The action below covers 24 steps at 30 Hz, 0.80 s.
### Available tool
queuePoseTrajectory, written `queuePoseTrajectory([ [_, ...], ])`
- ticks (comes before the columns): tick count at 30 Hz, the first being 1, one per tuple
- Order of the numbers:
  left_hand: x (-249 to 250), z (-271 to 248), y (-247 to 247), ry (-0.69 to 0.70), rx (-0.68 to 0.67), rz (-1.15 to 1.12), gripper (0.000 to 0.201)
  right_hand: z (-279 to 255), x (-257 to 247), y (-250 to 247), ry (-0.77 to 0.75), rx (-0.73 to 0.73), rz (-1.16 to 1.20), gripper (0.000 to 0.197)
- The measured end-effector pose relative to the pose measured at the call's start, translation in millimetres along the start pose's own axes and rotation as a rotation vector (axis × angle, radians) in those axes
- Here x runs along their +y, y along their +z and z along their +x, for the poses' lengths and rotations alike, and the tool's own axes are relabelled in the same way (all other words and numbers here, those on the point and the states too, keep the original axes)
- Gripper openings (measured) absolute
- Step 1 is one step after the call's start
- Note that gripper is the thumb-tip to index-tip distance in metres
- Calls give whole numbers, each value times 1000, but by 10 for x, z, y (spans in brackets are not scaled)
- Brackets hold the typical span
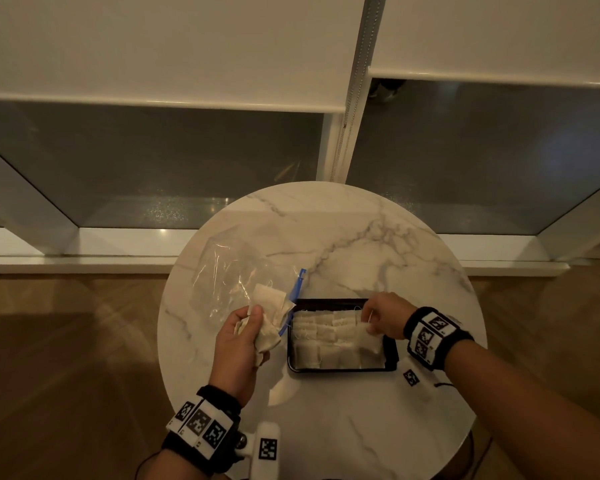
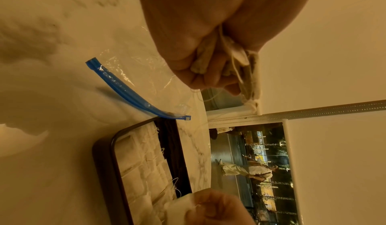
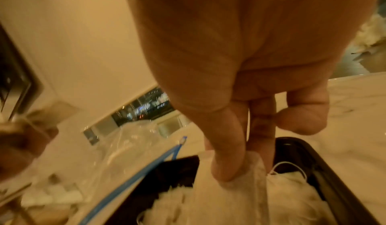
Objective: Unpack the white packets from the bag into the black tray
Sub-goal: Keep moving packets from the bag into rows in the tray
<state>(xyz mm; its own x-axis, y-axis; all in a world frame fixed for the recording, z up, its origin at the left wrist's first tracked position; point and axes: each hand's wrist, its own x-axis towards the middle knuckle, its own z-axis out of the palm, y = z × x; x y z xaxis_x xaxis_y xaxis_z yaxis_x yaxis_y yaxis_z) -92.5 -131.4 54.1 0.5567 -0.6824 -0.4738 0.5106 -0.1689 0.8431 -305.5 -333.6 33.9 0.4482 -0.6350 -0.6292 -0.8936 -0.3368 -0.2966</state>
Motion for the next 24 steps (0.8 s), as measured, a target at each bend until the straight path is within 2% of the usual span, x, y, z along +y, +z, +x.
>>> queuePoseTrajectory([
  [7,7,-7,-75,4,29,24,22,118,-91,141,-8,-186,-368,27],
  [11,0,-10,-114,6,47,35,24,148,-126,184,12,-232,-441,28],
  [14,-9,-2,-127,7,56,33,25,126,-167,189,46,-270,-448,19],
  [20,2,-6,-92,14,57,40,30,90,-82,318,46,-84,-436,23],
  [24,3,-32,-43,26,40,71,25,81,-73,290,10,-58,-486,23],
])
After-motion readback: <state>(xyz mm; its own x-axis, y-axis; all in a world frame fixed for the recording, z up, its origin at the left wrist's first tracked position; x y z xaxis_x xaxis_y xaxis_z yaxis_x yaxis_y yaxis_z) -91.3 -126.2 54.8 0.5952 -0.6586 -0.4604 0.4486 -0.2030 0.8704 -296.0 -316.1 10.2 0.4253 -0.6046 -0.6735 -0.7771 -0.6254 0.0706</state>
